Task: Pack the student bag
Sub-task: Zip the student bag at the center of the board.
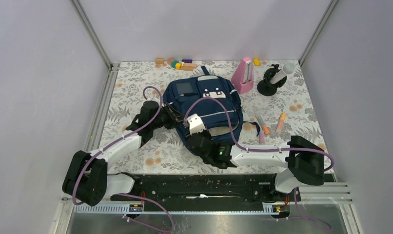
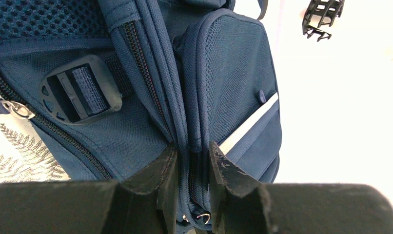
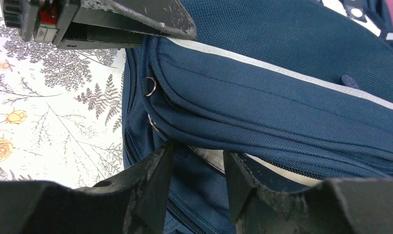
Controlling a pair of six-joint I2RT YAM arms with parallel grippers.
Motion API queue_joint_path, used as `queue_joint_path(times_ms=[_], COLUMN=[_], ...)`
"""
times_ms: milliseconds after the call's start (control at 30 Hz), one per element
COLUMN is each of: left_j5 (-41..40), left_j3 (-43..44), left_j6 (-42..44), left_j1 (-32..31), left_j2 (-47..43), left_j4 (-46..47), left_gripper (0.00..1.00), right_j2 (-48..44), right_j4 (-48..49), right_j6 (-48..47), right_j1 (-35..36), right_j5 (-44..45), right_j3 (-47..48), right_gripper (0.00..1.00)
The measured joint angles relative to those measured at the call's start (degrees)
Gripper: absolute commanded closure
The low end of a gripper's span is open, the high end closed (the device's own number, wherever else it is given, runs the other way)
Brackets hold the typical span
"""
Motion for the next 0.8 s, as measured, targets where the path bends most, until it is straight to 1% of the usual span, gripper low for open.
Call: queue_joint_path(times_ms=[200, 433, 567, 800], left_j5=[-0.39, -0.5, -0.59, -0.48], left_j3=[0.52, 0.52, 0.55, 1.84], left_j6=[0.35, 0.7, 1.29, 1.97], left_j1=[0.0, 0.0, 0.02, 0.0], left_j2=[-0.28, -0.55, -0.81, -0.81], left_j4=[-1.4, -2.16, -2.58, -4.35], left_gripper=[1.0, 1.0, 1.0, 1.0], right_j2=[1.14, 1.11, 0.5, -2.25], right_j4=[-0.22, -0.09, -0.79, -9.05], right_j6=[-2.25, -2.27, -0.48, 5.64], right_j1=[1.27, 1.4, 1.4, 0.37], right_j5=[2.01, 1.46, -0.61, -7.45], right_j3=[1.22, 1.22, 1.27, 5.88], right_gripper=[0.49, 0.51, 0.49, 0.48])
